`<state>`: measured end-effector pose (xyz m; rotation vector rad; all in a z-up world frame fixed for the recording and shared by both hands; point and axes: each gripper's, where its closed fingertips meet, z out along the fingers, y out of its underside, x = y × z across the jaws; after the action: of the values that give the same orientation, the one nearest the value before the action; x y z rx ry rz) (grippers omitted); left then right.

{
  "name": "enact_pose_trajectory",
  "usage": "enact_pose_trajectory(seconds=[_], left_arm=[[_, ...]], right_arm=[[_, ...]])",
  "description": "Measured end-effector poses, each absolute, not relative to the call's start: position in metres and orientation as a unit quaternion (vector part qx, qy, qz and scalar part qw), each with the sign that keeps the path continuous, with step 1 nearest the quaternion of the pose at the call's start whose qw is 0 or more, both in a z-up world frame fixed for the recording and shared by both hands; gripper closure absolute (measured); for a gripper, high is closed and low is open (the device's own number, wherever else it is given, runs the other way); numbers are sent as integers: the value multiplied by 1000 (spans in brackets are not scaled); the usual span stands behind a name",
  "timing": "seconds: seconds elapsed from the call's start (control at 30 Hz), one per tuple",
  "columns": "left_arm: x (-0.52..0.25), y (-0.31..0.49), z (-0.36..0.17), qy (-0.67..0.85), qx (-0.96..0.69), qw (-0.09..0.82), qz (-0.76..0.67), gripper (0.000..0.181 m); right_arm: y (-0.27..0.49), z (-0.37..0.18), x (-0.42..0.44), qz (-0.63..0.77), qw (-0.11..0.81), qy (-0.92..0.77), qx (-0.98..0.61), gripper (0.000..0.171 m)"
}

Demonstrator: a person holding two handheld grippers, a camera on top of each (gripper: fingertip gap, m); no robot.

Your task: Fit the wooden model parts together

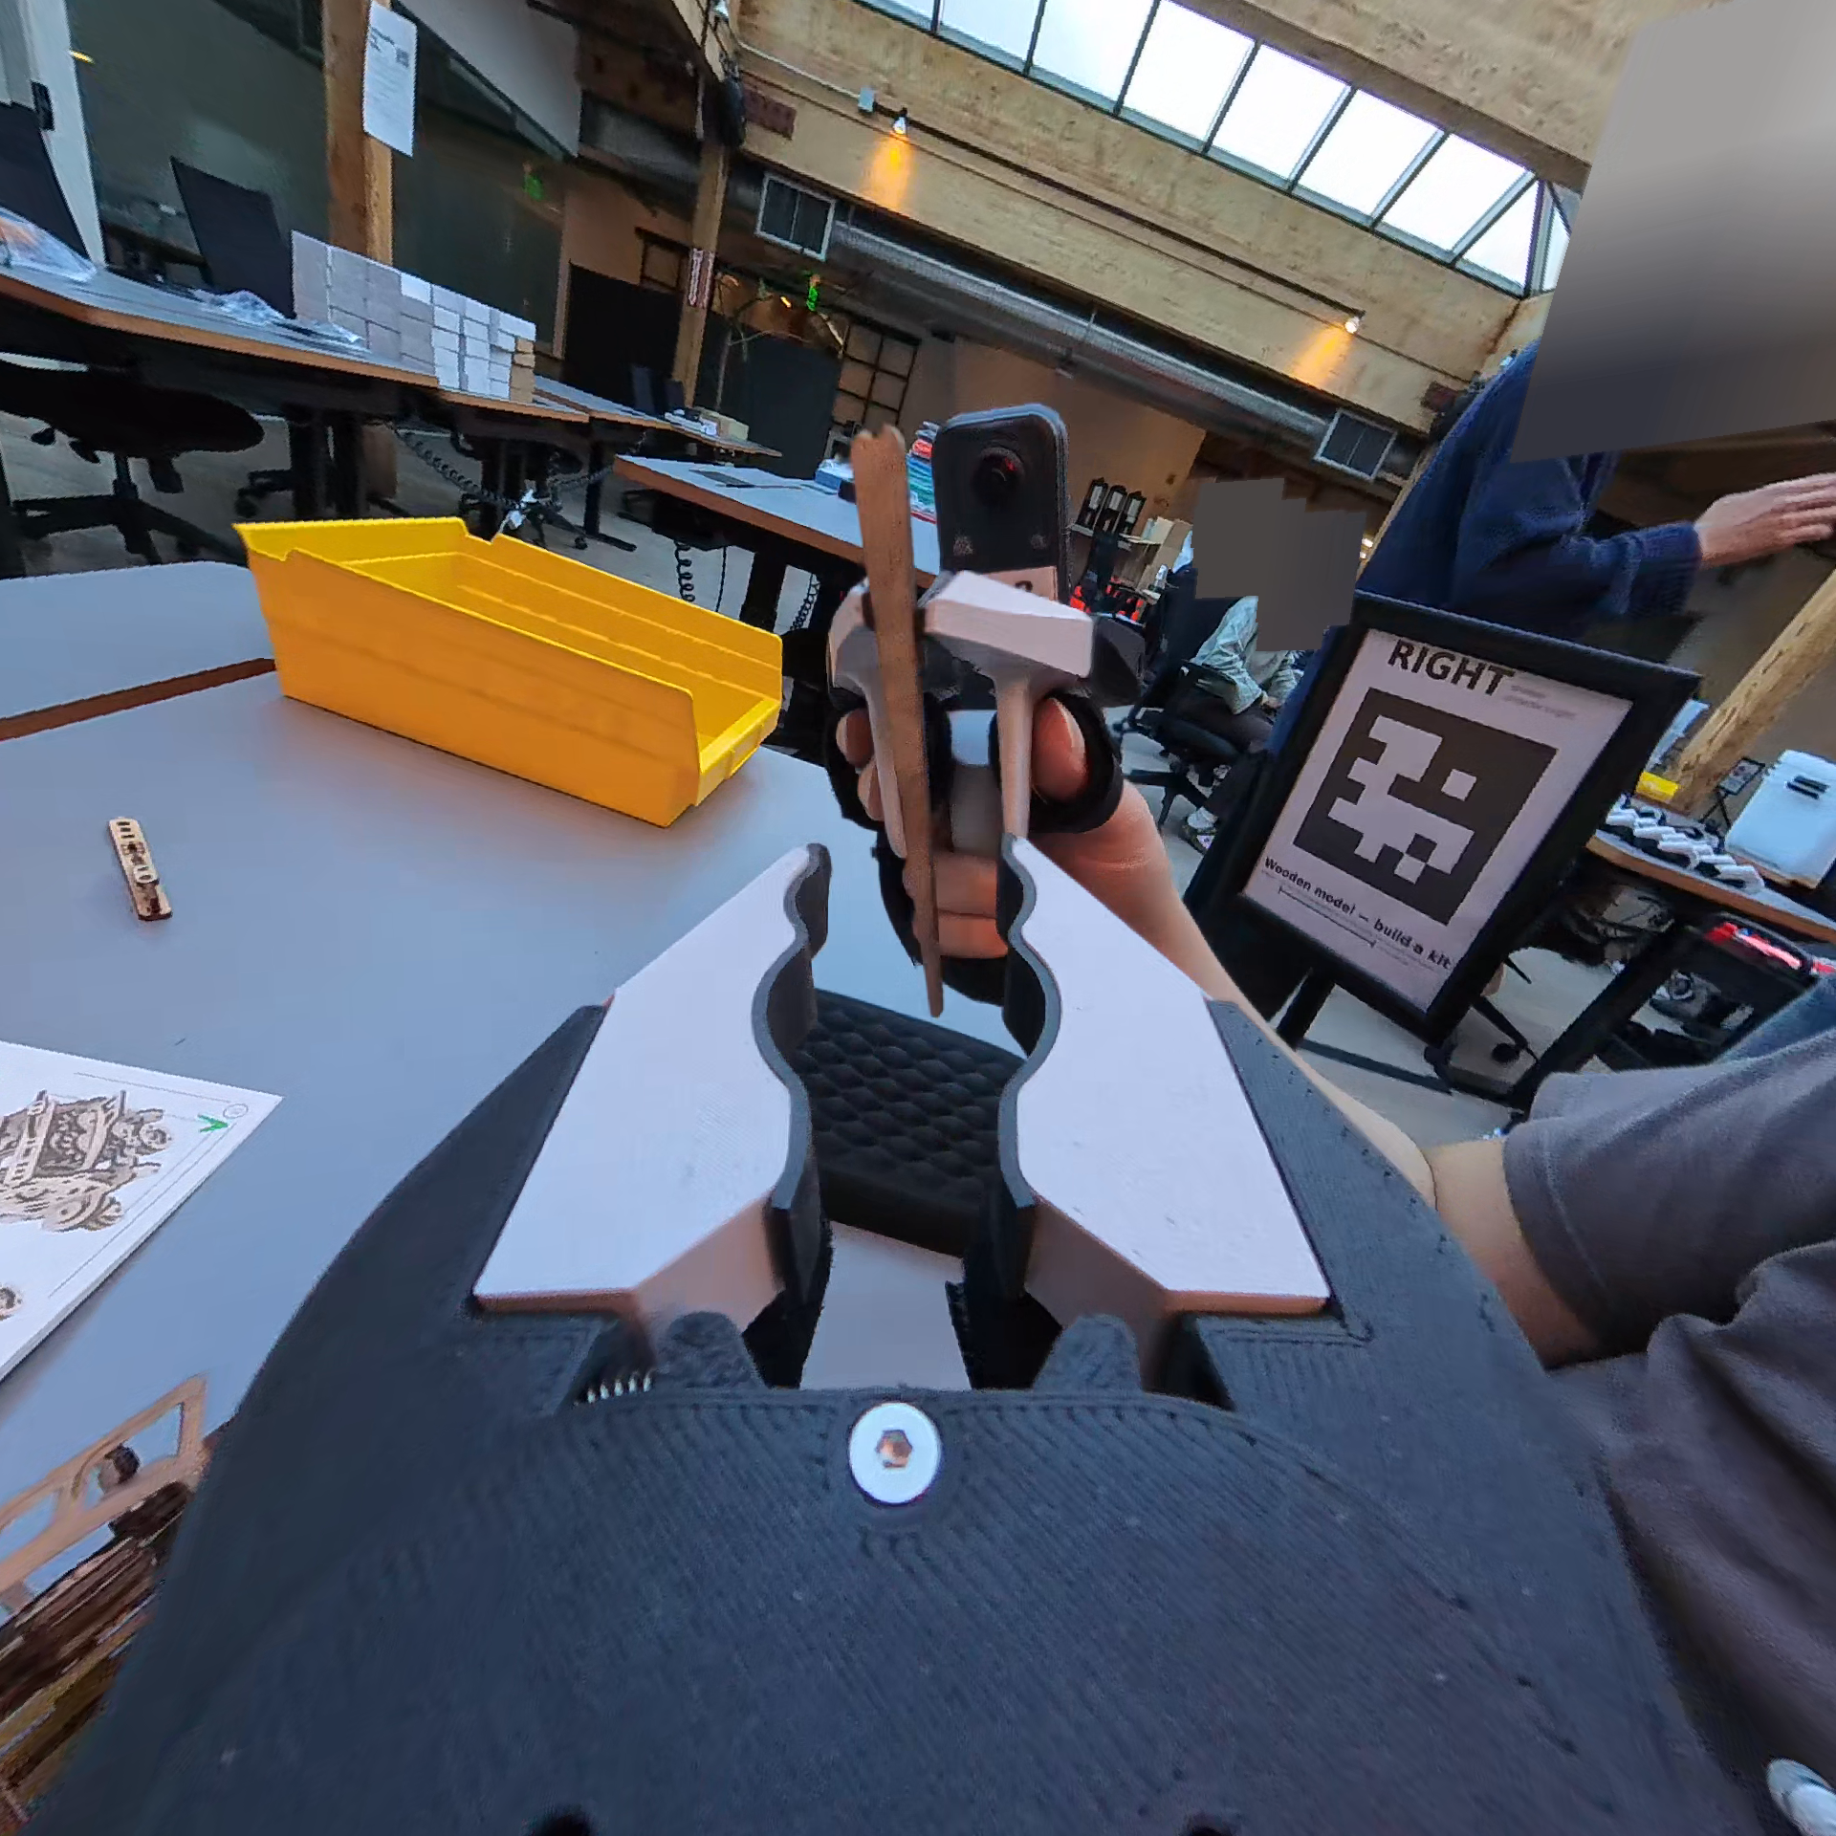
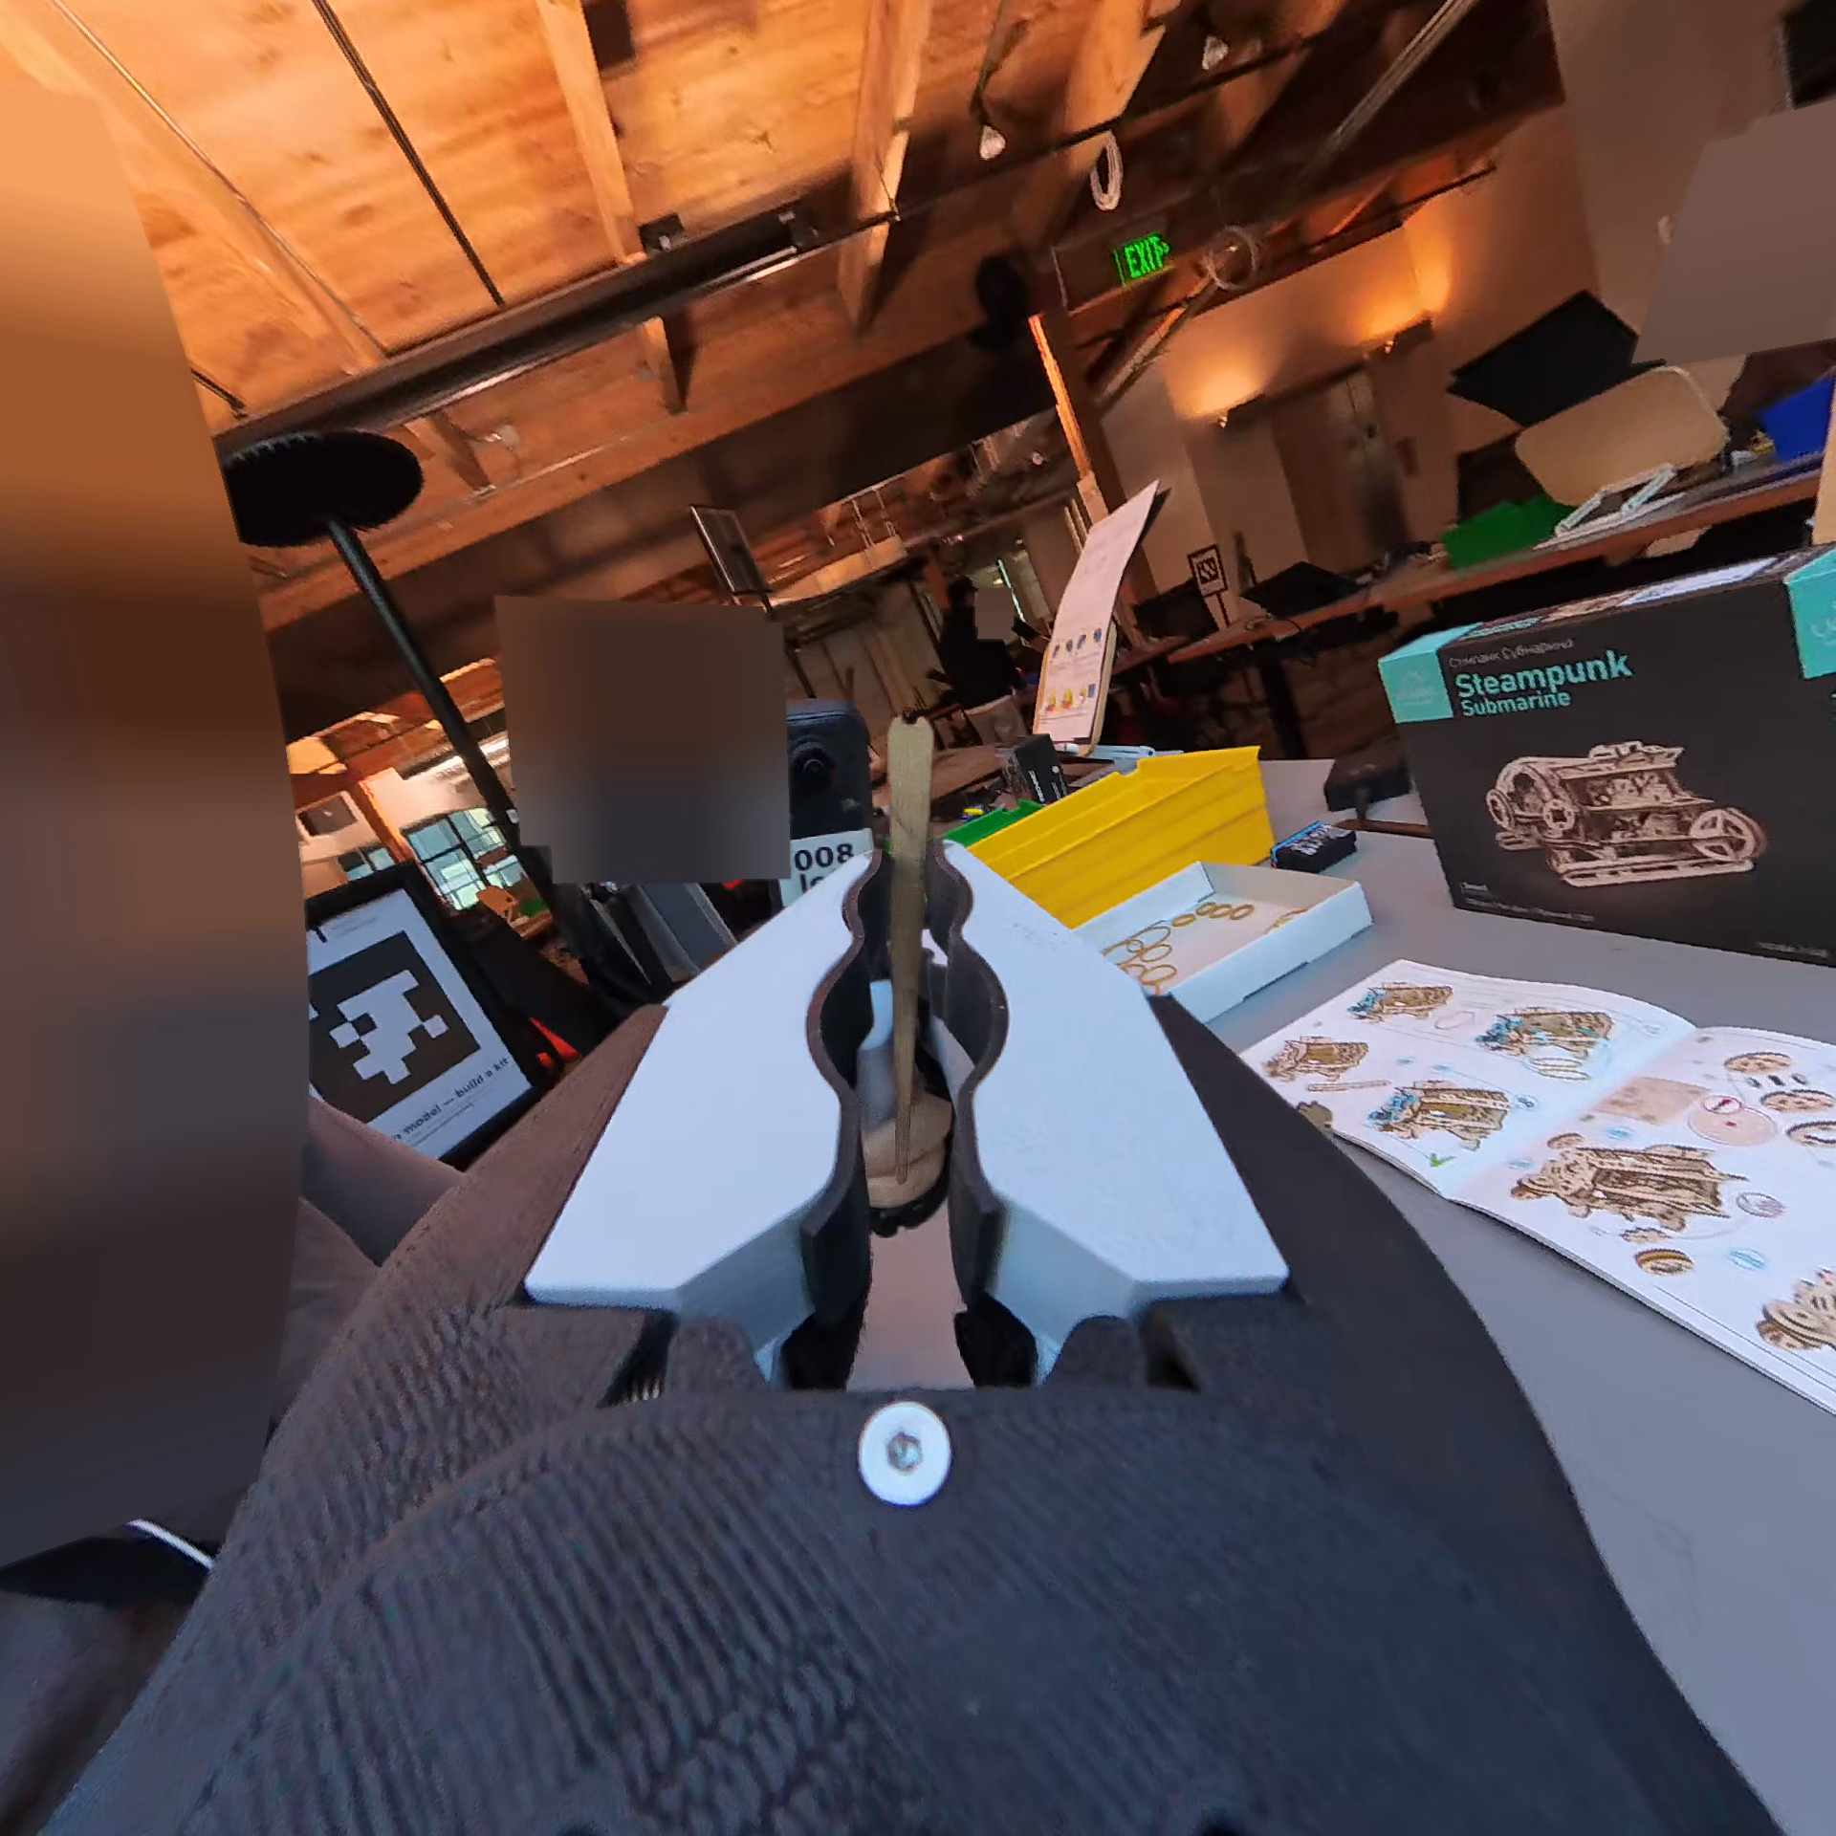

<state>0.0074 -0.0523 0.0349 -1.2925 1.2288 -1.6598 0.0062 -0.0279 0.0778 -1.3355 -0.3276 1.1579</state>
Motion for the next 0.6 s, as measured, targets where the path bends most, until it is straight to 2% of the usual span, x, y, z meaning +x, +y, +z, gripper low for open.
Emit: enact_pose_trajectory(seconds=[0.03, 0.17, 0.27, 0.3, 0.33, 0.37, 0.47, 0.6], left_arm=[[10, -56, 34, 480, -496, 339, -639, 151], [14, -63, 30, 498, -493, 331, -632, 179], [9, -65, 25, 520, -498, 318, -617, 180], [6, -63, 21, 532, -506, 314, -601, 180], [1, -59, 16, 552, -516, 313, -576, 180], [-6, -54, 12, 576, -522, 313, -545, 180], [-28, -35, 7, 643, -534, 323, -444, 179], [-38, -31, 11, 698, -519, 339, -359, 179]], right_arm=[[-30, 79, 6, 512, 622, -145, -574, 166], [-37, 80, 8, 519, 628, -155, -559, 166], [-44, 77, 8, 497, 638, -190, -557, 166], [-45, 76, 10, 473, 646, -210, -562, 157], [-48, 74, 13, 437, 652, -241, -571, 134], [-53, 72, 16, 396, 649, -290, -581, 118], [-52, 75, 31, 276, 604, -416, -622, 107], [-40, 72, 3, 272, 492, -507, -654, 103]])
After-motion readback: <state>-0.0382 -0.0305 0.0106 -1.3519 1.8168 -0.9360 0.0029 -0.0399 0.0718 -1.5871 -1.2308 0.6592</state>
